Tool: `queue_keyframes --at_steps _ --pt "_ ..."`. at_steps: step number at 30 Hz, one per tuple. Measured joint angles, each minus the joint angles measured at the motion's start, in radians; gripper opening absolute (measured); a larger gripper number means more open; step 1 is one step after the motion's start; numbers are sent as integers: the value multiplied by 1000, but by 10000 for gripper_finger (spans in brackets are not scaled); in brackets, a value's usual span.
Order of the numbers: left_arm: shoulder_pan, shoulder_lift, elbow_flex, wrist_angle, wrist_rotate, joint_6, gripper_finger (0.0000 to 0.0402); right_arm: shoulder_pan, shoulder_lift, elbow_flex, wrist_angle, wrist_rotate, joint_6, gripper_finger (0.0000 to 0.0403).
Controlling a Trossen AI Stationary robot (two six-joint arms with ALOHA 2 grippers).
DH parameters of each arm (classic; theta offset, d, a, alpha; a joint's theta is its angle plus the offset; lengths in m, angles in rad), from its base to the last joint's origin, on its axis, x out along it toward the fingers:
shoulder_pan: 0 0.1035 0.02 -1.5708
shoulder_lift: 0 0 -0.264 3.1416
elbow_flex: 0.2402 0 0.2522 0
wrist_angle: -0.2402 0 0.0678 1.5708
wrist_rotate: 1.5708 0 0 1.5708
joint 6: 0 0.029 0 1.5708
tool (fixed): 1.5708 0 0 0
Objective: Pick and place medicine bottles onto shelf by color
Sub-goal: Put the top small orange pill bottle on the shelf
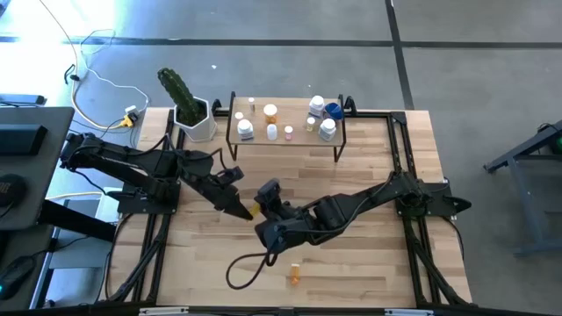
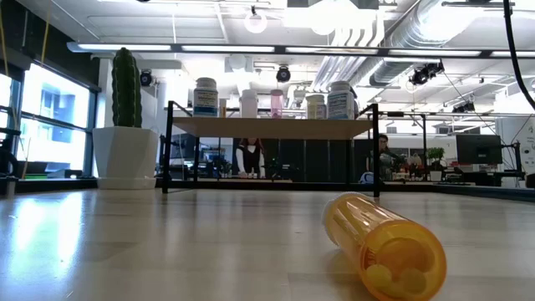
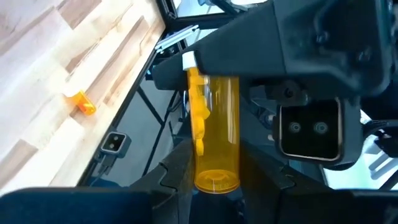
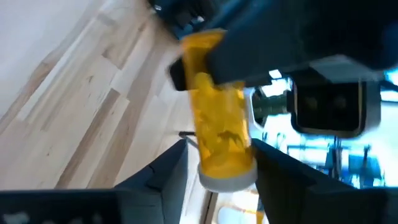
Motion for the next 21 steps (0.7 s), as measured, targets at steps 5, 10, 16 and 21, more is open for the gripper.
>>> queue_keyframes --at_steps 5,10,16,21 --pt "16 0 0 -2 0 70 97 1 0 0 -2 47 134 180" --pt "60 0 0 -7 -5 163 97 5 0 0 -1 116 229 184" --pt "122 -1 1 -4 -3 283 97 3 1 1 -36 232 387 184" --pt "161 -2 2 -2 -3 361 97 -17 2 1 -85 294 541 184"
